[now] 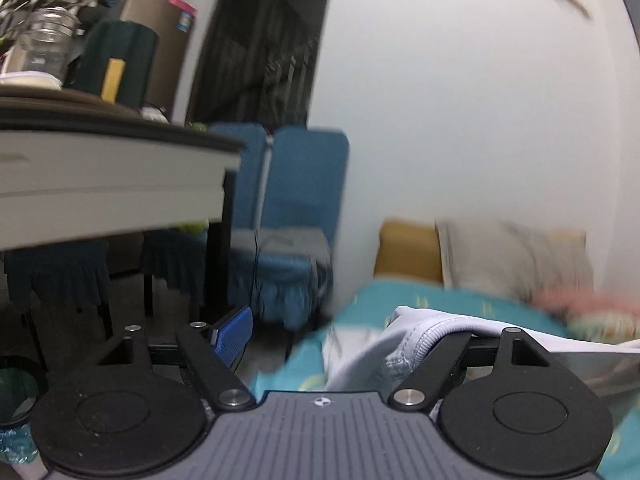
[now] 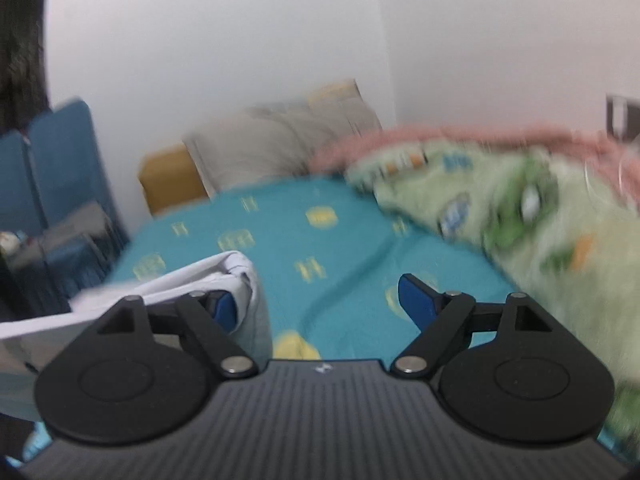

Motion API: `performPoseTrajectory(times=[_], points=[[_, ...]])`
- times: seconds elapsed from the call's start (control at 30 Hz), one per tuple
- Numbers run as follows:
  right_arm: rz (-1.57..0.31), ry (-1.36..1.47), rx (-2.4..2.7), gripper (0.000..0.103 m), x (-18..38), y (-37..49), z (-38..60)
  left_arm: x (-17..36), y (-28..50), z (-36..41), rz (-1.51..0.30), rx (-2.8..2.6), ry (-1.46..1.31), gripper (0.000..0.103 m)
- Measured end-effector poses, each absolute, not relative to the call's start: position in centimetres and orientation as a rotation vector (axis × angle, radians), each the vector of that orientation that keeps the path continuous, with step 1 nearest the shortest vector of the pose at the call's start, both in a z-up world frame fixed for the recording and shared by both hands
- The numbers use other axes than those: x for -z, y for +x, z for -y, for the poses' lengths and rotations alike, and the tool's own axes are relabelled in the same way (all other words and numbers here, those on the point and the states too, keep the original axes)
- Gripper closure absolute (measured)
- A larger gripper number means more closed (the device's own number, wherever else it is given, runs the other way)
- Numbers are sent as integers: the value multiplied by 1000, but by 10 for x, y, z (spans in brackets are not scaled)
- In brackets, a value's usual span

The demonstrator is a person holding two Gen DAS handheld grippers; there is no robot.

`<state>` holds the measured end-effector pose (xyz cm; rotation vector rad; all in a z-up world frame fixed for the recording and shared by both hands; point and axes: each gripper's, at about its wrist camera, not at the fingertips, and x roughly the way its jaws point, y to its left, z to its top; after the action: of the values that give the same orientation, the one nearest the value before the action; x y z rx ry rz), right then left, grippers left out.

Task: Fold clothes
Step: 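Lift the T-shirt high with both grippers to shake it open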

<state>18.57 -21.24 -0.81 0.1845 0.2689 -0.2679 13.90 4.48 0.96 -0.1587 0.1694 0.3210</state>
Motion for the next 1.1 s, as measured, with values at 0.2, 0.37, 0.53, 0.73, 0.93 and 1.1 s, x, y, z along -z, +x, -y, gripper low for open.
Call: performPoseTrajectory(times=[0.2,0.37,0.53,0.73,0.93,1.1], points=[[-69,116,246,20,-117,158,199,-136,134,-53,18,-314,-142,21],[88,158,233,20,-233,115,202,-258,103,-56,150,-258,-130,21],[258,154,215,20,-332,36,210,-356,32,-52,269,-188,-133,21],[350,154,177,20,-406,-71,220,-440,-63,-52,298,-61,-188,21],[356,114,213,19,-422,-125,229,-455,-101,-48,191,39,-221,21],[238,128,207,18,-392,-98,245,-418,-54,-51,44,79,-250,21]])
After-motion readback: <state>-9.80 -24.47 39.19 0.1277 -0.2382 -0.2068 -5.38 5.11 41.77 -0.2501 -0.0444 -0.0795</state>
